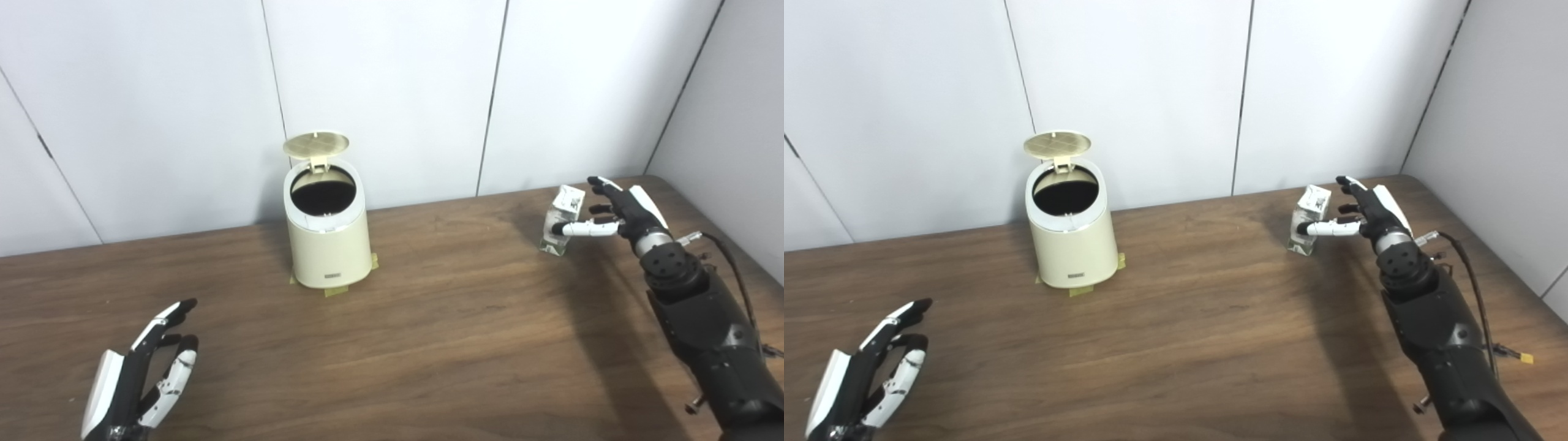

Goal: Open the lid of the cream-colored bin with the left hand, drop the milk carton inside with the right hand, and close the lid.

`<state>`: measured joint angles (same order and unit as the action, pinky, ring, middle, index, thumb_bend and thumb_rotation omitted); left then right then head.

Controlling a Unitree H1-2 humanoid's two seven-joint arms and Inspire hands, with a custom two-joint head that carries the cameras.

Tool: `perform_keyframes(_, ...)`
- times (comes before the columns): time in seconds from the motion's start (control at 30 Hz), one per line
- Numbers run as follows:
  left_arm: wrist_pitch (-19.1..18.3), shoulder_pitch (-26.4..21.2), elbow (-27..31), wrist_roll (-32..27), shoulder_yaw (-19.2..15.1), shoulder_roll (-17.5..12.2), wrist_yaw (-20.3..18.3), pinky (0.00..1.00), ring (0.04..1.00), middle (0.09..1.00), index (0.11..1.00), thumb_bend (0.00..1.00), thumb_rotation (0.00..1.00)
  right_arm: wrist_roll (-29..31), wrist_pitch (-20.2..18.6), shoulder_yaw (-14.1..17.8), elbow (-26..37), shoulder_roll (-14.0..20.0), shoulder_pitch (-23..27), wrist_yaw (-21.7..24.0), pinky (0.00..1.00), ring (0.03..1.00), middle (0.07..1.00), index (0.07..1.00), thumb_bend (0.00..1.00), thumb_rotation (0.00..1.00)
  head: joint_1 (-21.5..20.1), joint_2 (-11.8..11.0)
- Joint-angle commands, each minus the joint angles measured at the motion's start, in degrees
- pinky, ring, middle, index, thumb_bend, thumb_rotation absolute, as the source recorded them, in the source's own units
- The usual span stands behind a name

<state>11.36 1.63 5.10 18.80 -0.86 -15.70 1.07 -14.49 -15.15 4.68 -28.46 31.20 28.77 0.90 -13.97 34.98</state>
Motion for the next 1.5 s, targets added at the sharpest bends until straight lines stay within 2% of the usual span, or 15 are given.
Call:
perform_keyframes(0.0,0.8,-1.3,1.3,0.1,-0.3,-0.4,0.3,0.78,0.865,0.876,0.856,0.31,0.76,0.5,2.2,0.5,1.0,1.7,3.5,-0.8,0.65,0.798,0.906,0.928,0.96,0.27,0.1,0.0)
perform_keyframes(0.07,0.8,-1.3,1.4,0.4,-0.3,-0.4,0.4,0.77,0.862,0.873,0.854,0.31,0.76,0.8,2.6,0.5,1.1,1.7,3.5,-0.6,0.66,0.801,0.891,0.932,0.96,0.26,0.1,0.0)
perform_keyframes(0.17,0.4,-1.2,1.5,0.5,-0.3,-0.4,0.3,0.78,0.864,0.876,0.855,0.31,0.77,1.5,3.2,0.6,0.9,1.4,3.6,-0.5,0.64,0.764,0.869,0.935,0.97,0.27,0.1,0.0)
perform_keyframes(0.33,0.6,-1.2,1.6,1.0,-0.1,-0.3,0.5,0.77,0.860,0.876,0.853,0.30,0.77,2.7,4.3,0.6,0.0,1.3,3.9,-0.5,0.61,0.731,0.841,0.940,0.95,0.22,0.2,0.0)
perform_keyframes(0.53,1.1,-1.2,1.5,1.1,-0.2,-0.3,0.5,0.77,0.864,0.878,0.855,0.30,0.77,2.2,5.6,-0.3,-1.3,1.6,4.3,-1.0,0.61,0.746,0.850,0.927,0.95,0.22,0.3,0.0)
perform_keyframes(0.63,1.3,-1.3,1.2,0.8,-0.2,-0.3,0.5,0.78,0.865,0.879,0.856,0.30,0.77,2.1,5.9,-0.6,-1.3,1.6,4.3,-1.1,0.62,0.766,0.852,0.920,0.97,0.25,0.3,0.0)
perform_keyframes(0.83,1.4,-1.3,1.1,1.1,-0.2,-0.4,0.6,0.77,0.862,0.879,0.855,0.30,0.77,2.3,6.0,-0.6,-0.5,1.5,3.9,-1.1,0.60,0.746,0.827,0.902,0.93,0.21,0.3,0.0)
perform_keyframes(1.0,1.2,-1.2,1.2,1.1,-0.3,-0.5,0.5,0.77,0.863,0.879,0.855,0.31,0.79,1.9,6.8,-1.1,-0.9,1.9,3.9,-0.9,0.70,0.805,0.819,0.882,0.95,0.24,0.3,0.1)
perform_keyframes(1.23,1.3,-1.3,1.2,0.5,-0.3,-0.4,0.3,0.78,0.867,0.877,0.856,0.31,0.78,2.2,8.0,-0.6,-1.4,1.5,3.6,-1.9,0.71,0.810,0.810,0.835,0.94,0.21,0.2,0.2)
perform_keyframes(1.27,1.3,-1.3,1.1,0.6,-0.3,-0.5,0.4,0.78,0.866,0.876,0.855,0.31,0.78,1.9,8.3,-0.5,-1.3,1.4,3.6,-2.6,0.71,0.805,0.807,0.820,0.93,0.20,0.2,0.3)
perform_keyframes(1.37,1.2,-1.3,1.1,0.7,-0.3,-0.4,0.4,0.77,0.864,0.878,0.856,0.31,0.78,-0.2,8.0,-1.0,-1.1,1.2,3.4,-5.4,0.63,0.703,0.732,0.705,0.94,0.18,0.3,0.3)
perform_keyframes(1.47,1.4,-1.3,1.1,0.7,-0.3,-0.4,0.5,0.77,0.864,0.877,0.855,0.30,0.78,-2.0,7.8,-1.2,-1.0,0.8,3.4,-8.0,0.57,0.638,0.671,0.666,0.93,0.17,0.1,0.4)
